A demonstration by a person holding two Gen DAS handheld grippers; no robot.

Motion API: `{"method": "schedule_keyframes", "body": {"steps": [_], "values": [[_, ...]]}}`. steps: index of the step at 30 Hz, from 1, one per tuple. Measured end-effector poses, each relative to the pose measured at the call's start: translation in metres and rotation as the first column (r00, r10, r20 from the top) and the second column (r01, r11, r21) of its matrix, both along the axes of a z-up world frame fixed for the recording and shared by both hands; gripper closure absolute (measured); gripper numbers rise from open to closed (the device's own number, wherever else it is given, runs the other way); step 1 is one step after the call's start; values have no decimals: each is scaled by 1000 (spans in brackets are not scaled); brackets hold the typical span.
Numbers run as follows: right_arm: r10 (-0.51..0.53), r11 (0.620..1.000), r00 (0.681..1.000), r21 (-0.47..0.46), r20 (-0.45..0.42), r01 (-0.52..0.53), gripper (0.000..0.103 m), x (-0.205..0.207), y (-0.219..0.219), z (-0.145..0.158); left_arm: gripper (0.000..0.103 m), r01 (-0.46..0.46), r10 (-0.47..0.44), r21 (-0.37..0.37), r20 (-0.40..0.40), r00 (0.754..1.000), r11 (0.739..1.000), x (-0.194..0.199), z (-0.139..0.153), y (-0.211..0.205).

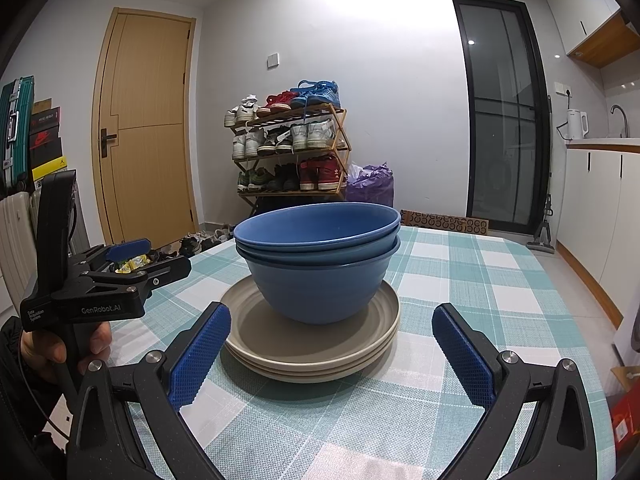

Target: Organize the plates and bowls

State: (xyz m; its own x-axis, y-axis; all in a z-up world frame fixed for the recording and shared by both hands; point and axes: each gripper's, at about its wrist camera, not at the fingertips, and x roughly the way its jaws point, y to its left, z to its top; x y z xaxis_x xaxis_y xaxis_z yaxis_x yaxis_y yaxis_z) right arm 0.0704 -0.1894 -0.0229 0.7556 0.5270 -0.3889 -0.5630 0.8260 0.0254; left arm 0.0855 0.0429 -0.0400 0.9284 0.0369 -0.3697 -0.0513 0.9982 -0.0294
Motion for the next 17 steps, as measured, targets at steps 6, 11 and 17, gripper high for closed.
{"method": "schedule_keyframes", "body": {"steps": [6, 11, 17], "values": [[1, 1000, 1000, 0, -1, -1, 0, 0, 0, 0, 0, 5, -5, 6, 3, 1000, 1000, 1, -1, -2], [0, 1000, 1000, 0, -1, 0, 0, 1, 0, 0, 0, 5, -5, 5, 2, 1000, 1000, 1, -1, -2], [1, 1000, 1000, 0, 0, -1, 0, 0, 0, 0, 0, 7, -7, 6, 3, 1000, 1000, 0, -1, -2]]}}
